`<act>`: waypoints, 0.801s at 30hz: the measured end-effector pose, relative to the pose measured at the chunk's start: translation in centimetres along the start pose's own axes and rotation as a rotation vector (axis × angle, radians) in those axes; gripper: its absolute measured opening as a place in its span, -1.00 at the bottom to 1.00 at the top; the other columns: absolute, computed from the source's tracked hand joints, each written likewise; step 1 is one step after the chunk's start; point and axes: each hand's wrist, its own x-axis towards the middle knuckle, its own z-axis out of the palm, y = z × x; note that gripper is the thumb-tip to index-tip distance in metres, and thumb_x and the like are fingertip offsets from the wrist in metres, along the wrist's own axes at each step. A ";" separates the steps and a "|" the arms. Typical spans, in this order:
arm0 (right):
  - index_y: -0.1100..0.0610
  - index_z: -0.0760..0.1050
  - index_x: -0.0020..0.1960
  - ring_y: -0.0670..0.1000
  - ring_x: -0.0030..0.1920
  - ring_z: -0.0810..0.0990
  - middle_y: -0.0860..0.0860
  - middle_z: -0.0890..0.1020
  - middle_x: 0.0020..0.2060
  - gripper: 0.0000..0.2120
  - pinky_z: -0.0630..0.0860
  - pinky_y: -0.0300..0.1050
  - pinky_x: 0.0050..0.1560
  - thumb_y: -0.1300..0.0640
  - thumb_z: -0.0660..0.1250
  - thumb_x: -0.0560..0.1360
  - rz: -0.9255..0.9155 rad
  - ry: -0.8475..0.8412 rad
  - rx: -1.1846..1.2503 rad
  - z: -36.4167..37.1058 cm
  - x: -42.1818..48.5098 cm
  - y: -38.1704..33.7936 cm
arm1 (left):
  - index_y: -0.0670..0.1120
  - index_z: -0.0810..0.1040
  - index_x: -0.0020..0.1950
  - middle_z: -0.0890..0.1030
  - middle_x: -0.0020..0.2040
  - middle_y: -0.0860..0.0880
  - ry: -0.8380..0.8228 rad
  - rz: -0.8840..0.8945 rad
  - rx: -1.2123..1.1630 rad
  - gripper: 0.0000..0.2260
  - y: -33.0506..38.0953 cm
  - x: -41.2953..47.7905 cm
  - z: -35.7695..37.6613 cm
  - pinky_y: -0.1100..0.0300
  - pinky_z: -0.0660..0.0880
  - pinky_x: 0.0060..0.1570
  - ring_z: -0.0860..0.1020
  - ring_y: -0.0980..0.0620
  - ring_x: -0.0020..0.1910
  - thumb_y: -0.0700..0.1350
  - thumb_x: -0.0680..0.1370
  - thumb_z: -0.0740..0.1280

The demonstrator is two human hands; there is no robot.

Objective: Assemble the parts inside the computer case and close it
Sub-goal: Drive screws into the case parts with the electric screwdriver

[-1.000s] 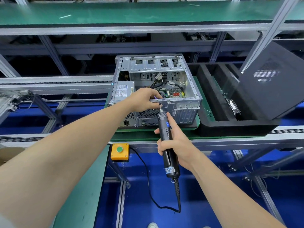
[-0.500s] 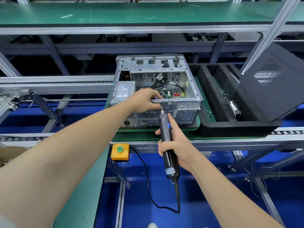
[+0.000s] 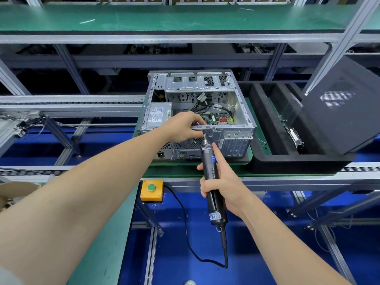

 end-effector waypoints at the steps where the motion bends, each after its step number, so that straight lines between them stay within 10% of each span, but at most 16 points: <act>1: -0.47 0.07 0.58 0.13 -0.25 0.51 0.25 0.49 0.26 0.22 0.56 0.06 -0.16 0.48 0.42 0.24 -0.001 0.003 -0.006 0.0 0.0 0.0 | 0.09 0.60 0.24 0.58 0.23 0.05 0.004 0.001 -0.005 -0.67 0.0 0.0 0.0 -0.06 0.52 0.19 0.54 0.03 0.16 0.13 0.51 0.47; 24: -0.40 0.10 0.61 0.16 -0.31 0.49 0.25 0.52 0.22 0.22 0.52 0.06 -0.23 0.47 0.42 0.21 0.016 0.021 0.121 0.9 0.3 -0.8 | 0.06 0.62 0.25 0.60 0.23 0.10 0.009 0.024 -0.054 -0.67 -0.1 0.1 -0.2 0.03 0.49 0.24 0.54 0.04 0.24 0.05 0.50 0.50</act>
